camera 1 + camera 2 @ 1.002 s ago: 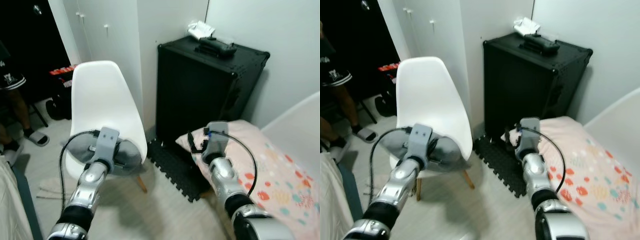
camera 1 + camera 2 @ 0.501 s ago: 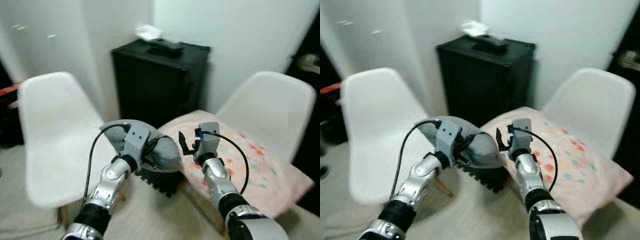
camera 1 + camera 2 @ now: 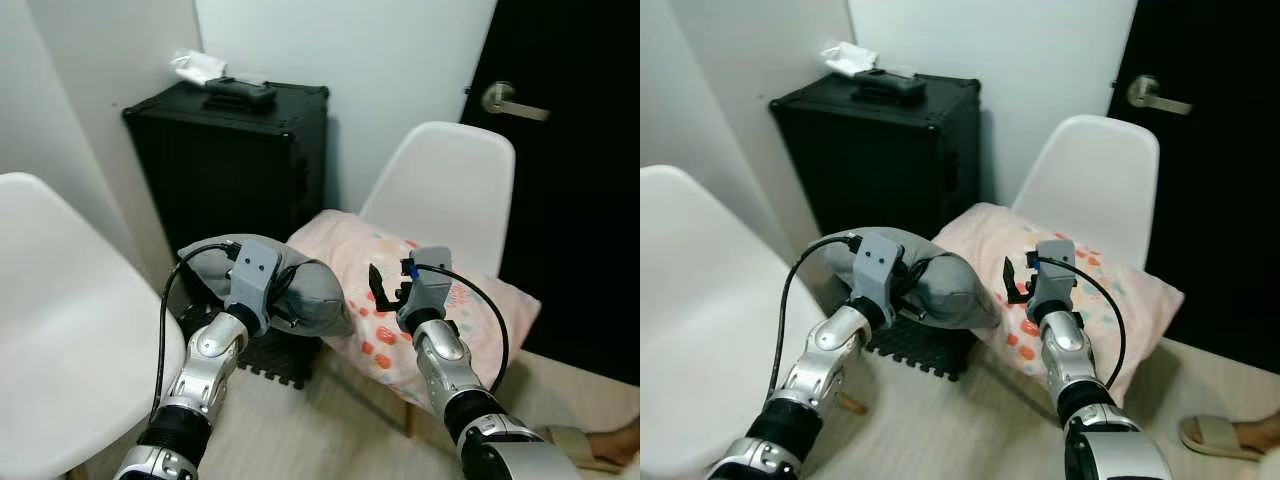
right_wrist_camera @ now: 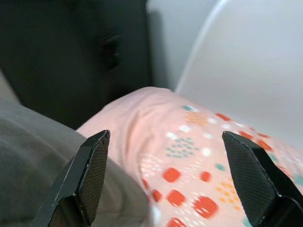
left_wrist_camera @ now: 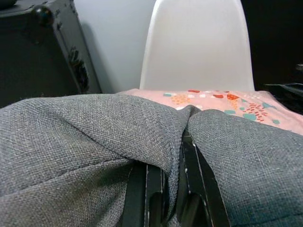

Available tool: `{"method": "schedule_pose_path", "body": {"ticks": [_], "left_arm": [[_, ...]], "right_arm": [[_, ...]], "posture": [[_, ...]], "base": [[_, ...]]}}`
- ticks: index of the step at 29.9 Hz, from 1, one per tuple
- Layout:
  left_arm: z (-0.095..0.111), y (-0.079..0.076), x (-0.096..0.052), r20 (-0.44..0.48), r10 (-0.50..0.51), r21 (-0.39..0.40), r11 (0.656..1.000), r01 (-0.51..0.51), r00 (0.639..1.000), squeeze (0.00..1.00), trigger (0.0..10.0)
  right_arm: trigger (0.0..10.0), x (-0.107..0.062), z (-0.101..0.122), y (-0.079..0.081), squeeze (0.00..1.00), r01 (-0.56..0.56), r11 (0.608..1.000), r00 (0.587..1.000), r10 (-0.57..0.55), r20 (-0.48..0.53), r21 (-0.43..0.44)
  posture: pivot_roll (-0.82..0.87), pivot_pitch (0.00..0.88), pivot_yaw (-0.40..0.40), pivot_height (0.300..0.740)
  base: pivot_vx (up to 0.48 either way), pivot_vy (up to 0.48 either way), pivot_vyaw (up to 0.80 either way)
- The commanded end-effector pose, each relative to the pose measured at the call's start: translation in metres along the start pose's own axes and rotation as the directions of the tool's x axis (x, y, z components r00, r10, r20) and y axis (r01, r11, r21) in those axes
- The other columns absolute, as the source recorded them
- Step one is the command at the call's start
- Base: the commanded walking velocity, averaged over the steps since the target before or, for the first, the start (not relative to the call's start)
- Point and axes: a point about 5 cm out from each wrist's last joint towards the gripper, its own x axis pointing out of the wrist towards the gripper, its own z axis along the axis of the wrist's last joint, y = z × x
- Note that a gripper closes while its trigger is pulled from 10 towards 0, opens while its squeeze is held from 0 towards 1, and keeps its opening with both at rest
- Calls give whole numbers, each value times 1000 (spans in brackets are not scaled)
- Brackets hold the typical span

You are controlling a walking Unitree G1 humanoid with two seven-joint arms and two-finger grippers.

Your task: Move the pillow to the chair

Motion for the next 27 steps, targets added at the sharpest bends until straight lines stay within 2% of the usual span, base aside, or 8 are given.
{"method": "schedule_pose_path", "body": {"ticks": [1,4,6,9,11,14,23,27], "left_arm": [[14,14,-2,71,65,-24,998,-63,995,0,10000],[12,20,-4,62,96,-41,995,-93,993,0,10000],[10,27,-9,56,129,-49,991,-126,990,0,10000],[9,30,-10,56,141,-54,989,-138,988,0,10000],[16,38,-13,84,175,-108,980,-165,981,0,10000],[30,41,-13,144,169,-147,978,-148,975,0,10000],[60,30,-1,239,99,-127,989,-70,966,0,10000],[67,27,1,262,89,-131,990,-56,961,0,10000]], "right_arm": [[10000,1,2,-3,0,9,1000,1000,-9,5,30],[10000,1,1,-5,0,7,999,1000,-7,-5,41],[10000,0,-1,-9,0,27,994,1000,-26,-15,106],[10000,0,-1,-10,0,34,990,999,-32,-19,138],[10000,0,-1,-11,0,29,981,1000,-26,-14,190],[10000,0,1,-11,0,13,981,1000,-12,-4,195],[10000,3,6,-10,0,-7,977,1000,3,18,212],[10000,4,9,-9,0,-29,973,999,20,38,230]], "posture": [[57,0,-13,740],[58,0,-19,740],[59,0,-22,740],[59,0,-22,740],[58,0,-27,740],[60,0,-30,740],[56,0,-28,740],[54,0,-29,740]], "base": [[0,0,-725],[0,0,-721],[0,0,-706],[0,0,-706],[0,0,-700],[0,0,-696],[0,0,-644],[0,0,0]]}}
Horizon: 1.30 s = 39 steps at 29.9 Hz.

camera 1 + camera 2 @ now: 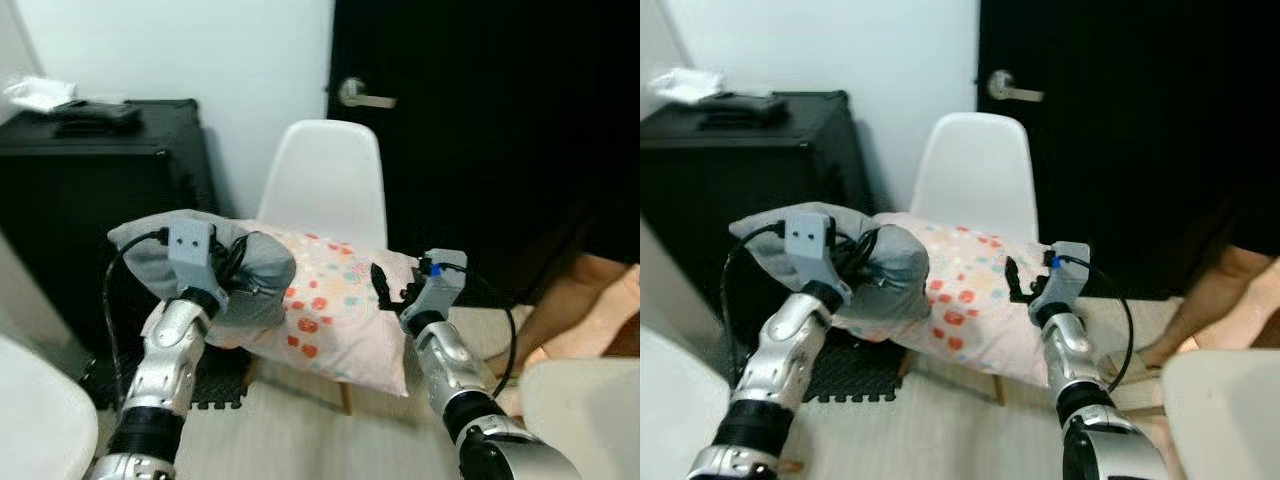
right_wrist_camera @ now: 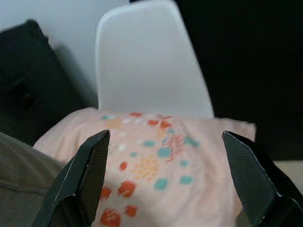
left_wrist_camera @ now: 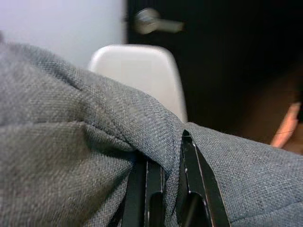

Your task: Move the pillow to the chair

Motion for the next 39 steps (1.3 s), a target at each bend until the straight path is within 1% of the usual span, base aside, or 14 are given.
{"method": "schedule_pose_path", "body": {"ticks": [1,3,7,8,9,11,13,23,24,25,26,27,34,39], "left_arm": [[32,0,10,127,-7,8,1000,6,992,0,10000],[45,1,16,169,5,4,1000,-6,986,0,10000],[50,0,18,184,7,5,1000,-8,983,0,10000],[57,-4,22,202,-24,25,1000,19,979,0,10000],[73,-27,30,238,-159,65,987,147,958,0,10000],[73,-27,30,238,-159,65,987,147,958,0,10000],[79,-40,32,250,-237,69,972,226,939,0,10000],[79,-49,31,234,-294,64,956,287,927,0,10000],[51,-52,24,112,-338,136,937,322,935,0,10000],[51,-52,24,112,-338,136,937,322,935,0,10000],[13,-49,11,-92,-361,290,882,372,928,0,10000],[5,-47,7,-137,-360,319,866,385,923,0,10000],[6,-45,6,-137,-350,328,867,376,927,0,10000],[16,-50,8,-81,-363,312,875,370,928,0,10000]], "right_arm": [[10000,3,1,6,0,-28,999,1000,28,1,27],[10000,3,1,5,0,-24,999,1000,24,-3,26],[10000,2,1,5,0,-19,1000,1000,19,-2,25],[10000,3,2,4,0,-16,1000,1000,16,1,25],[10000,4,4,3,0,-13,1000,1000,12,9,26],[10000,4,4,3,0,-13,1000,1000,12,9,26],[10000,4,6,2,0,-12,1000,1000,11,14,27],[10000,4,6,1,0,-15,999,1000,15,15,31],[10000,3,4,2,0,-14,1000,1000,14,1,12],[10000,3,4,2,0,-14,1000,1000,14,1,12],[10000,1,-1,2,0,-3,1000,1000,2,-24,-15],[10000,1,-2,1,0,3,1000,1000,-4,-31,-22],[10000,0,-4,0,0,20,999,999,-21,-42,-35],[10000,1,-2,-3,0,46,998,998,-48,-35,-48]], "posture": [[55,0,-31,740],[55,0,-31,740],[55,0,-31,740],[56,0,-34,740],[52,0,-31,740],[52,0,-31,740],[52,0,-31,740],[52,0,-30,740],[42,0,-25,740],[42,0,-25,740],[48,0,-29,740],[48,0,-29,740],[49,0,-32,740],[47,0,-30,740]], "base": [[0,0,0],[0,0,0],[0,0,0],[0,0,0],[0,0,0],[0,0,0],[0,0,0],[0,0,0],[0,0,-800],[0,0,-800],[0,0,-800],[0,0,-800],[0,0,-800],[0,0,-800]]}}
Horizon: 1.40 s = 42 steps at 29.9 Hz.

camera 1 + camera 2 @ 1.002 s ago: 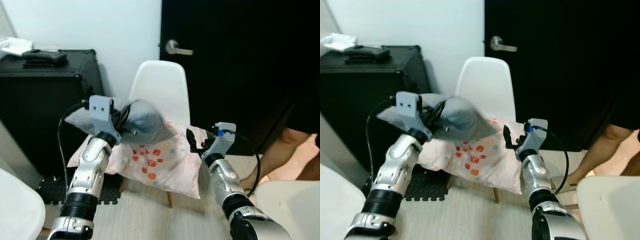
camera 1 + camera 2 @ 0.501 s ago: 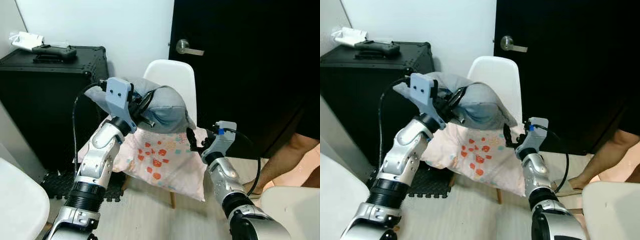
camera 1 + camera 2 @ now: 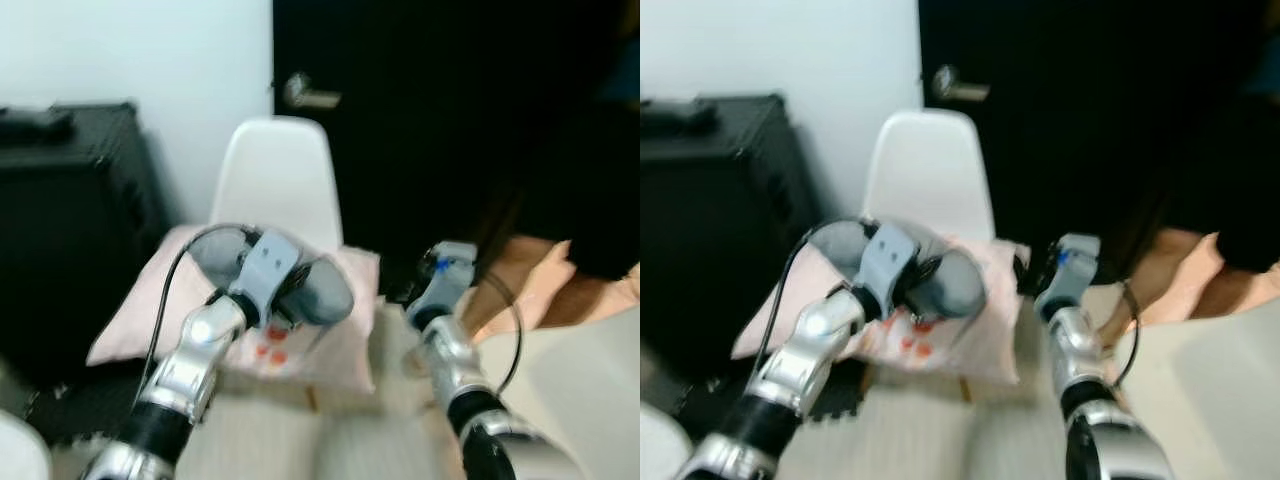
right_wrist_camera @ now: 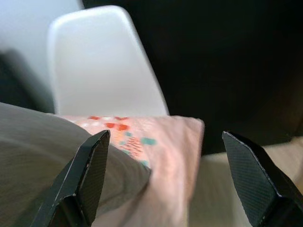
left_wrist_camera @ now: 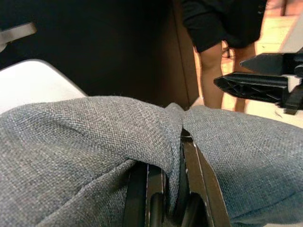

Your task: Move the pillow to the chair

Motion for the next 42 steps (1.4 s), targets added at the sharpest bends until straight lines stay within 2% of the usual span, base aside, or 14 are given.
{"method": "schedule_pose_path", "body": {"ticks": [1,6,7,11,17,21,23,34,37,38,39,41,42], "left_arm": [[20,2,3,101,-2,24,1000,-1,995,0,10000],[26,2,6,124,-4,15,1000,2,992,0,10000],[27,2,7,124,-13,49,999,7,992,0,10000],[32,4,9,138,-15,85,996,4,990,0,10000],[42,6,12,187,-5,59,998,-6,982,0,10000],[45,1,13,204,-46,34,999,40,978,0,10000],[45,-10,14,202,-123,34,992,119,972,0,10000],[38,-13,14,175,-140,40,990,135,974,0,10000],[25,-7,13,106,-63,27,998,60,992,0,10000],[16,-1,12,62,-3,-1,1000,3,998,0,10000],[16,-1,12,62,-3,-1,1000,3,998,0,10000],[2,9,6,1,108,-56,993,-108,994,0,10000],[2,9,6,1,108,-56,993,-108,994,0,10000]], "right_arm": [[10000,-1,-3,-2,0,9,1000,1000,-9,-19,-6],[10000,0,0,-3,0,19,1000,1000,-19,-5,3],[10000,0,1,-4,0,28,1000,1000,-28,-1,4],[10000,1,4,-7,0,54,999,998,-54,11,11],[10000,1,8,-14,0,88,996,996,-88,22,12],[10000,1,8,-16,0,104,995,994,-105,22,7],[10000,0,8,-17,0,113,994,993,-113,22,2],[10000,0,7,-19,0,134,991,991,-133,14,-9],[10000,-1,7,-20,0,138,990,990,-138,11,-12],[10000,-1,6,-20,0,134,991,991,-134,5,-25],[10000,-1,6,-20,0,134,991,991,-134,5,-25],[10000,-2,2,-19,0,121,992,992,-122,-16,-44],[10000,-2,2,-19,0,121,992,992,-122,-16,-44]], "posture": [[47,0,-30,740],[45,0,-28,740],[43,0,-27,740],[42,0,-28,740],[37,0,-27,740],[33,0,-24,740],[32,0,-25,740],[29,0,-24,740],[23,0,-21,740],[19,0,-23,740],[19,0,-23,740],[20,0,-29,740],[20,0,-29,740]], "base": [[0,0,-800],[0,0,-800],[0,0,-800],[0,0,-800],[0,0,-800],[0,0,-800],[0,0,-800],[0,0,-800],[0,0,-800],[0,0,-800],[0,0,-800],[0,0,-800],[0,0,-800]]}}
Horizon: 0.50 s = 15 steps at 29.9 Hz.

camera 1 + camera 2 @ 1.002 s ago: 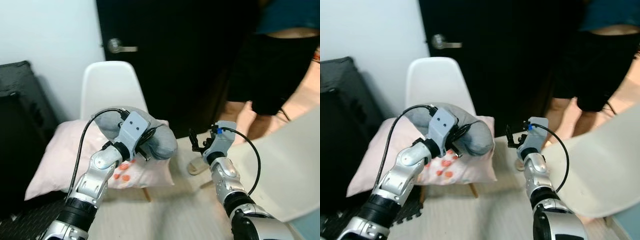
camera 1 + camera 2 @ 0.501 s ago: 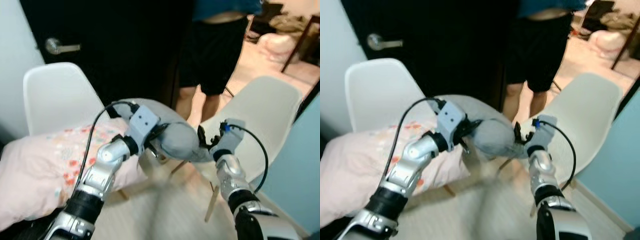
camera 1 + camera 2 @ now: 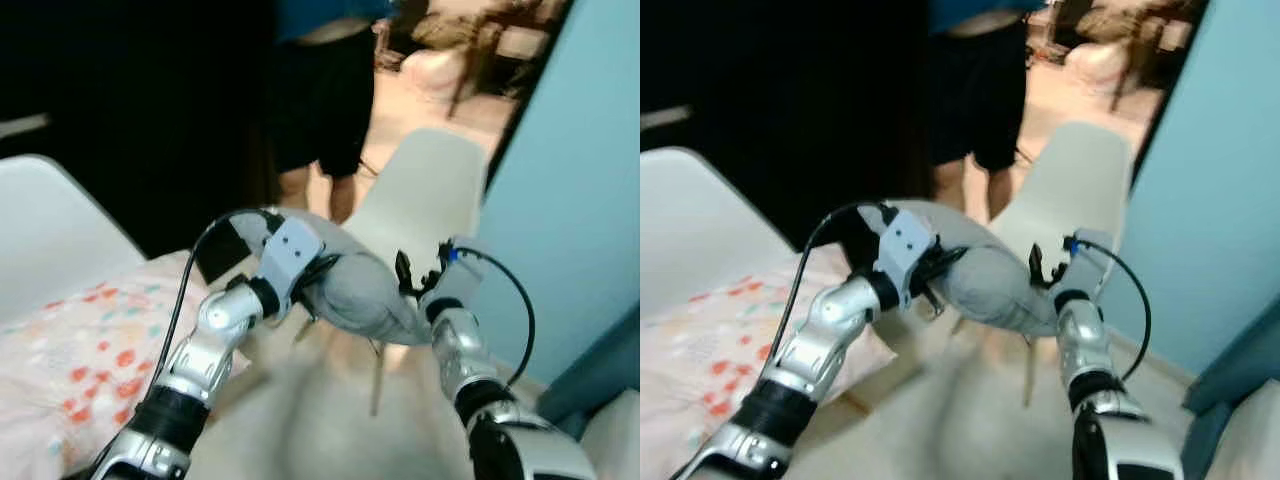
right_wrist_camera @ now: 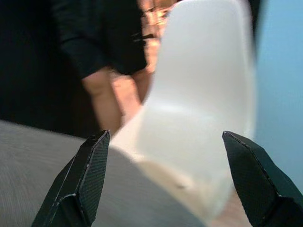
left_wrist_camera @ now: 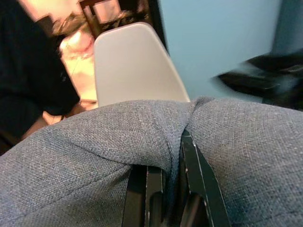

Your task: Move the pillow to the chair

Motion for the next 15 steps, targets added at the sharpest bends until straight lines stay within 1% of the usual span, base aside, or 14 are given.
{"method": "schedule_pose_path", "body": {"ticks": [1,2,5,8,10,15], "left_arm": [[-4,19,-9,-3,142,-37,989,-142,990,0,10000],[-4,19,-9,-3,142,-37,989,-142,990,0,10000],[-11,28,-17,-19,208,-55,976,-209,978,0,10000],[-11,29,-19,-7,215,-64,975,-215,977,0,10000],[-6,29,-19,26,212,-93,974,-209,977,0,10000],[-4,27,-17,36,199,-98,976,-195,979,0,10000]], "right_arm": [[10000,-3,-9,1,0,-14,1000,999,13,-44,-22],[10000,-3,-9,1,0,-14,1000,999,13,-44,-22],[10000,-4,-11,1,0,-14,999,998,13,-56,-30],[10000,-5,-13,0,0,-10,1000,998,8,-67,-28],[10000,-7,-18,-1,0,12,1000,996,-13,-90,-15],[10000,-8,-22,1,0,16,1000,994,-19,-106,-26]], "posture": [[23,0,-34,740],[23,0,-34,740],[27,0,-43,740],[27,0,-51,740],[27,0,-53,740],[27,0,-54,740]], "base": [[0,0,-800],[0,0,-800],[0,0,-800],[0,0,-800],[0,0,0],[0,0,0]]}}
